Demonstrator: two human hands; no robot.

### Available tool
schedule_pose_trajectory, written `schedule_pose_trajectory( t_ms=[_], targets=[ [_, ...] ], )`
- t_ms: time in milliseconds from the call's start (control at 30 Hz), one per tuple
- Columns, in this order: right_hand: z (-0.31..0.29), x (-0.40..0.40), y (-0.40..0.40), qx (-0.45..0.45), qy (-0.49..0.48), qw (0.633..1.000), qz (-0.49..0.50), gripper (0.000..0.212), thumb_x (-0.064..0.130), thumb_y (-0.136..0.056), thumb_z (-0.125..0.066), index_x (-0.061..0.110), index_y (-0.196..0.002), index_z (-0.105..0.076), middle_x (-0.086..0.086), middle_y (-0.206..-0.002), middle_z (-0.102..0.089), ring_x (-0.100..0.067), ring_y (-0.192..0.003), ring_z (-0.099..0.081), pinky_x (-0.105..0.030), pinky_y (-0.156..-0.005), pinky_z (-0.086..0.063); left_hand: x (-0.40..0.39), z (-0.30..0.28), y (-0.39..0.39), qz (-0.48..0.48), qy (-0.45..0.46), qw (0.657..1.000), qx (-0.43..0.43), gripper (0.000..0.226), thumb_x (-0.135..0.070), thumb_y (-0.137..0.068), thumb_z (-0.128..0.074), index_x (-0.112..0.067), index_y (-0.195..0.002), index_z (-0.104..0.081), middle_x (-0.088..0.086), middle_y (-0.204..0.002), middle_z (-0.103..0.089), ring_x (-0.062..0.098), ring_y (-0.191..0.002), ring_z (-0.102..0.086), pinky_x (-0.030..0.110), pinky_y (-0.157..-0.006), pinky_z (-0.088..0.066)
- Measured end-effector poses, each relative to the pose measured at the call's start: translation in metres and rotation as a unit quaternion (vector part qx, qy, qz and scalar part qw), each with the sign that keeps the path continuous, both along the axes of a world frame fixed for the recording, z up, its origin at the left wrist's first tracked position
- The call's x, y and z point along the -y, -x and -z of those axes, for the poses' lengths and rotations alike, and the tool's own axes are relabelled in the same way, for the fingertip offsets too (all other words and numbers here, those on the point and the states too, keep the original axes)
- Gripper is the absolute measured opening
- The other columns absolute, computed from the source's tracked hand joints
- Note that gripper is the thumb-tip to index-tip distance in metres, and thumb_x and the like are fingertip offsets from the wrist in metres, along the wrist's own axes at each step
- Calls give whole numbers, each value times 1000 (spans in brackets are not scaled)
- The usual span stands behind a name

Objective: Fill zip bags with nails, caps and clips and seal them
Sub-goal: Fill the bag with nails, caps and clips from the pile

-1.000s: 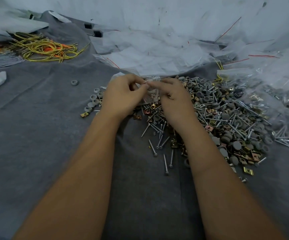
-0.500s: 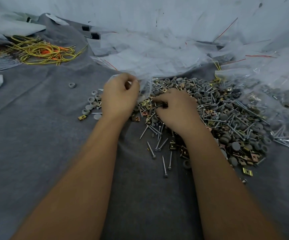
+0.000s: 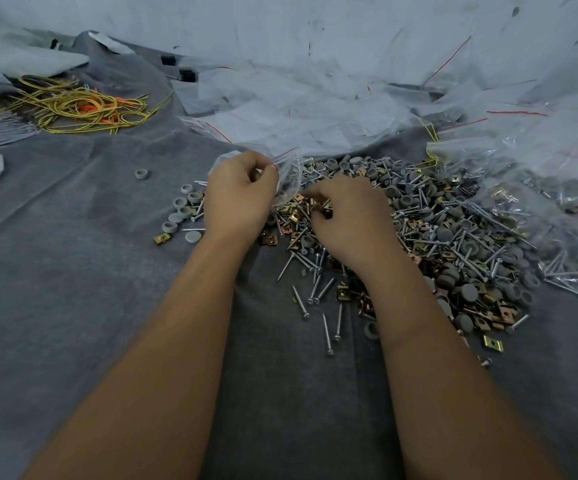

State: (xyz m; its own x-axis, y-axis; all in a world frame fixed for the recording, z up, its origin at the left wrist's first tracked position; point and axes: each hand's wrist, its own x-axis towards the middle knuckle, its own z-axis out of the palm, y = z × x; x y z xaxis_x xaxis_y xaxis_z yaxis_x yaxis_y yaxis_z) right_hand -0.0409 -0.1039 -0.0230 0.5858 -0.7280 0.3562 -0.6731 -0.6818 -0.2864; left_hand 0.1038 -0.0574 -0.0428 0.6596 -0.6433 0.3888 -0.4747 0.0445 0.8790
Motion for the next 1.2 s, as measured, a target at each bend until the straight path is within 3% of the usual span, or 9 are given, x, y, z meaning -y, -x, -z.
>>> schedule_pose_trajectory(
  t_ms=[133, 267, 500, 700, 867, 967, 1067, 1200],
  targets=[
    [1, 2, -1, -48, -4, 999, -15, 28, 26, -92, -56, 31, -116, -69, 5, -115, -62, -23, -115, -49, -41, -99, -36, 1, 0, 0, -1, -2, 1000, 0, 13, -25, -88, -58, -23, -81, -69, -10, -49, -51, 4, -46, -42, 27, -53, -36],
    [0, 0, -1, -10, 15, 1000, -12, 20, 29, -92, -61, 30, -109, -72, 5, -107, -67, -22, -108, -54, -39, -97, -38, 1, 1, 0, -1, -4, 1000, 0, 14, -25, -87, -58, -22, -81, -70, -9, -51, -52, 5, -46, -43, 28, -54, -37],
    [-4, -1, -1, 143, 24, 989, 24, 14, 19, -91, -60, 20, -96, -73, 2, -95, -65, -18, -95, -57, -40, -89, -46, -1, 0, 2, 13, 13, 1000, 6, 14, -28, -87, -57, -24, -81, -69, -7, -54, -53, 7, -49, -44, 29, -55, -37],
    [-9, -9, -4, 392, -42, 919, -20, 12, 13, -86, -66, 24, -84, -68, 0, -89, -62, -13, -82, -58, -19, -76, -45, -4, -2, 6, 37, 35, 999, 12, 16, -28, -84, -57, -19, -81, -69, -8, -50, -50, 10, -50, -43, 31, -55, -37],
    [-6, -11, -8, 361, -74, 928, -53, 12, 16, -84, -72, 23, -94, -75, 6, -95, -56, -11, -96, -57, -19, -86, -43, -7, -6, 9, 53, 43, 998, 8, 16, -27, -83, -56, -19, -81, -69, -10, -46, -48, 5, -45, -40, 26, -51, -31],
    [-1, -9, -10, 285, -55, 956, -35, 18, 21, -87, -70, 25, -104, -75, 3, -101, -55, -11, -100, -50, -23, -91, -40, -7, -8, 10, 45, 56, 997, -17, 14, -26, -82, -55, -22, -78, -67, -7, -48, -47, 9, -47, -40, 27, -51, -32],
    [-2, -8, -9, 291, -61, 954, -27, 24, 22, -91, -65, 26, -115, -70, 0, -105, -56, -15, -101, -54, -31, -91, -45, -7, -9, 10, 29, 68, 997, -26, 13, -21, -86, -56, -20, -79, -67, -4, -52, -47, 8, -48, -39, 26, -51, -31],
    [-3, -7, -8, 296, -65, 953, -1, 21, 11, -93, -55, 20, -107, -68, 2, -102, -59, -15, -95, -57, -39, -85, -50, -4, -8, 8, 3, 78, 996, -38, 14, -18, -88, -56, -17, -80, -68, -9, -47, -41, 3, -44, -33, 20, -46, -27]
  ],
)
